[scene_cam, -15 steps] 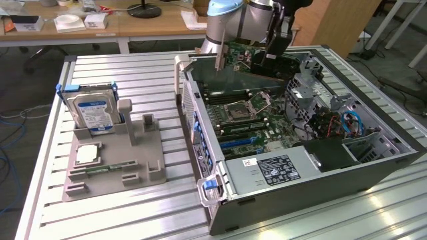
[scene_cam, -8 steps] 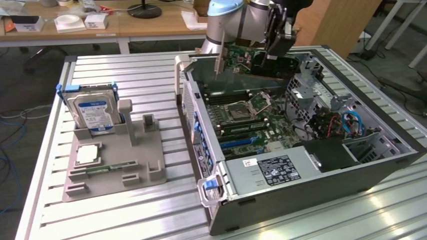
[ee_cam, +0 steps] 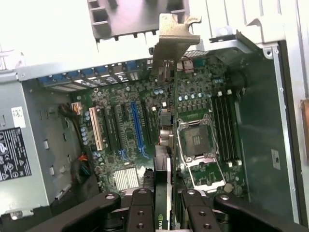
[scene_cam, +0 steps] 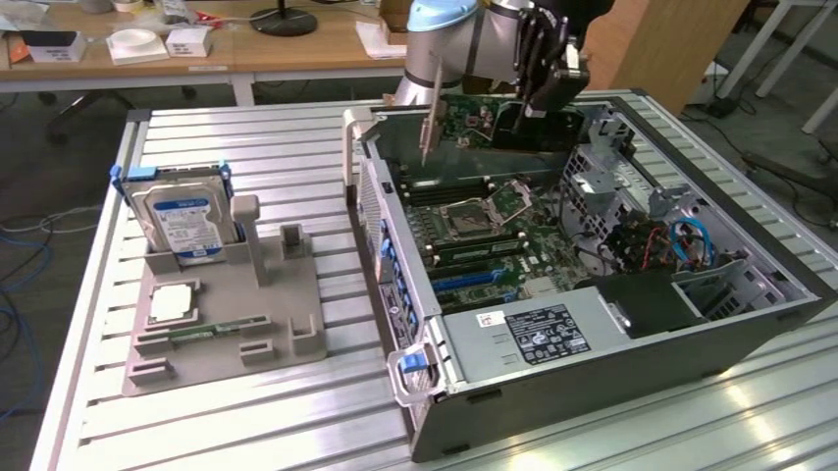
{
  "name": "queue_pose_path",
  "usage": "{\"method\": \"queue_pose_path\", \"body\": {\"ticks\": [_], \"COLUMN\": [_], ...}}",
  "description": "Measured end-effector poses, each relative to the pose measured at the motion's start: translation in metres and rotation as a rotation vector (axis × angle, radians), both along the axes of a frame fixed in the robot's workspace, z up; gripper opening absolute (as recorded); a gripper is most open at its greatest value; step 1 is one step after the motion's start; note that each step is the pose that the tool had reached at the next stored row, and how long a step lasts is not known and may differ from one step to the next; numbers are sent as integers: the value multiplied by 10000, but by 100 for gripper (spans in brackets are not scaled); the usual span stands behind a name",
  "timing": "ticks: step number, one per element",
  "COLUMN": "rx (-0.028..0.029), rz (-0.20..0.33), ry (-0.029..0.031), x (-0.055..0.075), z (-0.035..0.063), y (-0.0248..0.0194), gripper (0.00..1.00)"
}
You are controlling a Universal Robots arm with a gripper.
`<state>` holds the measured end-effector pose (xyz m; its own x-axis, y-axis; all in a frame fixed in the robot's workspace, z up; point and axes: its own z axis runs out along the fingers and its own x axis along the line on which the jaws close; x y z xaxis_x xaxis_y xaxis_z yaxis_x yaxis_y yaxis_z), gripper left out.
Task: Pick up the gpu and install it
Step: 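Insert the gpu into the slot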
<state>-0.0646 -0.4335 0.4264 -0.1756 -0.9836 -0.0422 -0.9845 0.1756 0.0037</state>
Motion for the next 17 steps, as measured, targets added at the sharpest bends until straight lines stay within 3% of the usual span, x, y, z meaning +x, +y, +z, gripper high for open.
{"method": "queue_pose_path", "body": {"ticks": [5,13,14,15,17], "rx": [-1,2,-5,-12,-22], "rz": [726,803,1306,1359,1385], "ry": [0,-8,-54,-179,-348], "x": [1,91,110,112,112], "z": [-5,-23,-41,-48,-56], "y": [0,0,0,0,0], "gripper": [27,27,27,27,27]}}
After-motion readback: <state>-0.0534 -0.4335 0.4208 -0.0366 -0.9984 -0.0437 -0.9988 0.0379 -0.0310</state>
